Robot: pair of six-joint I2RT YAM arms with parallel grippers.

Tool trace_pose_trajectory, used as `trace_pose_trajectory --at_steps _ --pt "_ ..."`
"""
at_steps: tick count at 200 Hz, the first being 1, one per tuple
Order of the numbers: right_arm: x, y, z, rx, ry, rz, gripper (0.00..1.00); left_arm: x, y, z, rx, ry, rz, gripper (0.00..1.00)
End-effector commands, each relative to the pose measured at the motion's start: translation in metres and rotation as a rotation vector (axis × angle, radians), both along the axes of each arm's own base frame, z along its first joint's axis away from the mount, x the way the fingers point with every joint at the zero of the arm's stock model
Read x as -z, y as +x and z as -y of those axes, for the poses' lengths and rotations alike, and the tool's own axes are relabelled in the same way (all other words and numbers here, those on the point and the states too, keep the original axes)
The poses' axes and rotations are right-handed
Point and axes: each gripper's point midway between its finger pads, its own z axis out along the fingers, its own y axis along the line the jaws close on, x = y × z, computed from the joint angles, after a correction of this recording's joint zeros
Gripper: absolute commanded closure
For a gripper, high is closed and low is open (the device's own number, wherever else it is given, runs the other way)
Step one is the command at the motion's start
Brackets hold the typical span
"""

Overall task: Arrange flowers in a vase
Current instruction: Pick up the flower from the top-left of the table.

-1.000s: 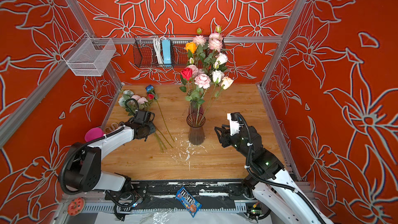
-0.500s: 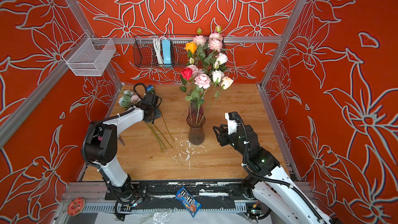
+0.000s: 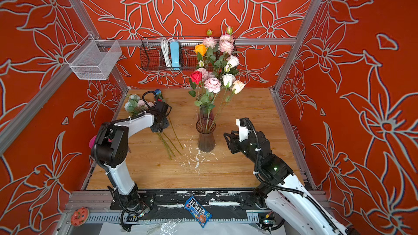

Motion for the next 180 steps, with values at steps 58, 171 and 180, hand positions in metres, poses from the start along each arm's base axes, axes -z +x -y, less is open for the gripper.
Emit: trace_pose_trajectory --at_steps 58,171,180 --pt "0.001 0.003 0.001 0.016 0.000 0.009 0.54 0.019 0.006 -0.003 0.042 -0.024 -0.005 0.86" --pt "-0.007 0.002 -0.006 -0.008 0.037 0.004 0.55 -0.116 -0.013 0.032 0.156 -0.025 0.283 1.00" --pt "-0.010 0.001 -0.006 -0.008 0.042 0.007 0.56 -0.127 -0.019 0.035 0.164 -0.033 0.310 1.00"
